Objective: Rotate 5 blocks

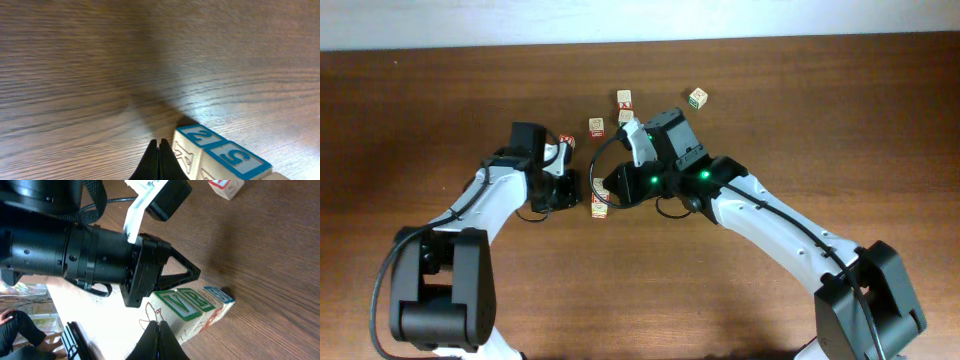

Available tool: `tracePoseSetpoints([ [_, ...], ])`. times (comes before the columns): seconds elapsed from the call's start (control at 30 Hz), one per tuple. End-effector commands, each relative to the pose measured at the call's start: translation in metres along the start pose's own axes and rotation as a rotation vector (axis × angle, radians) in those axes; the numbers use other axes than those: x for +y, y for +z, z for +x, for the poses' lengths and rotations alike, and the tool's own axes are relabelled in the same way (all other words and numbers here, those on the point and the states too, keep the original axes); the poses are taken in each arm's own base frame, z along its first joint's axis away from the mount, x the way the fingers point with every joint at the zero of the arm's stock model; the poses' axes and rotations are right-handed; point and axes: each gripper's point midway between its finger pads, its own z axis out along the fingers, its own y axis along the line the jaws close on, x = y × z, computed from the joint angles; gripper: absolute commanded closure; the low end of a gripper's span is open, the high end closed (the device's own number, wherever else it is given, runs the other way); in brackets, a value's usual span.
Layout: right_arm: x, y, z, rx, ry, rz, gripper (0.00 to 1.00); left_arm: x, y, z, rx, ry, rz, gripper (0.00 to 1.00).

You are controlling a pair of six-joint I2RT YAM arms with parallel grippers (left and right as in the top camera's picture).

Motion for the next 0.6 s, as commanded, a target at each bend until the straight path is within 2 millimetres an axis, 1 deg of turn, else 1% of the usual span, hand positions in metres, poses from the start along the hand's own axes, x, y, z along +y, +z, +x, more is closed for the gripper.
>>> tracePoseSetpoints([
  [0.0, -0.022, 0.025, 0.027, 0.065, 0.024, 0.092, 0.96, 0.013, -0.004, -0.008, -0.021, -0.055, 0.007, 1.00],
  [0.07, -0.021, 0.027, 0.027, 0.061, 0.017, 0.090, 0.96, 0.022, -0.007, -0.015, -0.051, -0.072, 0.006, 1.00],
  [0.2, -0.021, 0.028, 0.024, 0.052, 0.011, 0.089, 0.96, 0.024, -0.009, -0.021, -0.075, -0.072, 0.008, 1.00],
  [0.37, -0.019, 0.028, 0.024, 0.050, 0.009, 0.083, 0.96, 0.024, -0.009, -0.022, -0.076, -0.071, 0.008, 1.00],
  [0.57, -0.009, 0.026, 0.019, 0.052, 0.002, 0.042, 0.96, 0.024, -0.009, -0.022, -0.076, -0.071, 0.008, 1.00],
])
